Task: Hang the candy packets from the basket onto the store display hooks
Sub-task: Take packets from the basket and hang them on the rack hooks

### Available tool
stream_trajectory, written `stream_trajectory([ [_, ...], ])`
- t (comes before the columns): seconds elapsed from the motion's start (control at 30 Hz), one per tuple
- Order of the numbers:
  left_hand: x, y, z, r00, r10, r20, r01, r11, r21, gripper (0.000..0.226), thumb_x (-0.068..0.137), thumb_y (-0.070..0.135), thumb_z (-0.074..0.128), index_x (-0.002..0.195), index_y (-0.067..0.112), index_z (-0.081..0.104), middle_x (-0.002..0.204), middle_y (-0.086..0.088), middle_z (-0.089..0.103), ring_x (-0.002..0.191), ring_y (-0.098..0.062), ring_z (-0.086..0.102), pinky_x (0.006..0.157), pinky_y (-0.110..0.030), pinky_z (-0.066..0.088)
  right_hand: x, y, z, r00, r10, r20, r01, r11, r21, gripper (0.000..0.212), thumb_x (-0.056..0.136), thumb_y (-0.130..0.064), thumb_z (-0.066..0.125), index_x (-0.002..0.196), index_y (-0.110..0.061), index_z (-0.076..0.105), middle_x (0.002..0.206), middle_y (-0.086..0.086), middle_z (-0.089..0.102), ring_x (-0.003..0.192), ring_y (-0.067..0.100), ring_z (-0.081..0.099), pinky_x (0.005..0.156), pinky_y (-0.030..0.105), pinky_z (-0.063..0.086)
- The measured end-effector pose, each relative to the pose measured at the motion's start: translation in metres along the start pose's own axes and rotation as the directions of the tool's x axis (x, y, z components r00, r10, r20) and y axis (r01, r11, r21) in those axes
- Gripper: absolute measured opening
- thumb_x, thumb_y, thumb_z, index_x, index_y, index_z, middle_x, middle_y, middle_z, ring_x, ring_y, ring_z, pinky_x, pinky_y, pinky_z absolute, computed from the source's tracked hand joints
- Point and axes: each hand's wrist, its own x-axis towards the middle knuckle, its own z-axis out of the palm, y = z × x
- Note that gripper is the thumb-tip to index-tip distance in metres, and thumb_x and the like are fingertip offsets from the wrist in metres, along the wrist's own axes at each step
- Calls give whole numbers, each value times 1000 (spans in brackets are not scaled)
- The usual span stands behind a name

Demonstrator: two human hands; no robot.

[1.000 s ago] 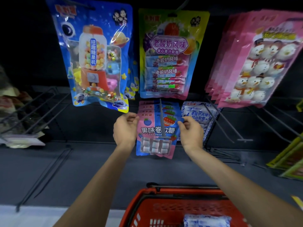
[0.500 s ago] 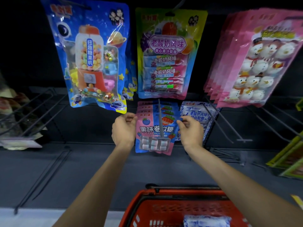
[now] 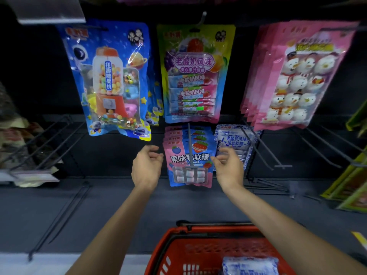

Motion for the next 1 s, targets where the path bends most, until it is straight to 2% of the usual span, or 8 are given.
stream_trajectory([
  [0.17,-27,-6,-16,997,12,73,-14,999,32,26,91,27,76,115,30,66,85,11,72,88,-8,71,86,-47,60,-27,10,-19,998,50,42,-51,998,25,39,95,-25,77,130,-19,61,99,-5,70,92,16,69,83,30,53],
  [0.3,-62,-2,-25,983,31,183,-57,989,135,24,90,31,76,102,46,61,89,15,69,83,-6,68,82,-43,60,-47,13,-39,993,35,112,-39,999,38,35,93,-22,79,124,-21,63,99,-7,67,90,11,68,73,22,50],
  [0.37,-82,2,-28,971,57,234,-98,981,168,24,89,31,76,99,48,61,88,16,67,81,-3,66,82,-42,59,-57,13,-51,989,7,148,-11,1000,25,34,91,-21,81,121,-20,65,99,-6,66,89,9,67,81,30,56],
  [0.47,-115,9,-31,938,141,317,-215,953,214,30,92,34,74,120,41,64,98,17,64,89,0,63,85,-39,58,-71,15,-71,969,-21,245,25,1000,-13,36,89,-20,82,121,-22,65,101,-6,67,93,13,69,91,41,58],
  [0.7,-195,20,-34,835,344,430,-501,800,332,43,97,52,60,138,39,56,130,18,59,121,-5,58,96,-34,52,-122,27,-146,854,-130,504,250,952,-178,58,83,-40,86,133,-40,56,125,-16,61,119,1,59,101,31,52],
  [0.83,-228,16,-41,770,369,520,-586,732,348,47,97,55,58,141,39,53,133,18,56,121,-9,58,99,-32,51,-150,44,-198,774,-109,624,358,888,-288,63,80,-55,82,136,-45,54,131,-23,55,123,-3,54,106,24,46],
  [0.93,-248,6,-49,731,406,549,-643,679,354,46,93,58,57,136,40,56,126,16,60,111,-12,64,87,-34,56,-168,65,-222,722,-41,691,393,847,-359,65,84,-53,79,141,-43,50,136,-24,48,128,-3,50,108,18,39],
  [1.0,-257,-6,-51,717,422,554,-672,629,391,47,90,57,55,134,39,58,126,15,62,111,-16,65,83,-36,58,-177,80,-227,703,26,711,385,827,-410,69,86,-50,79,147,-39,47,139,-19,46,131,2,50,110,20,39],
])
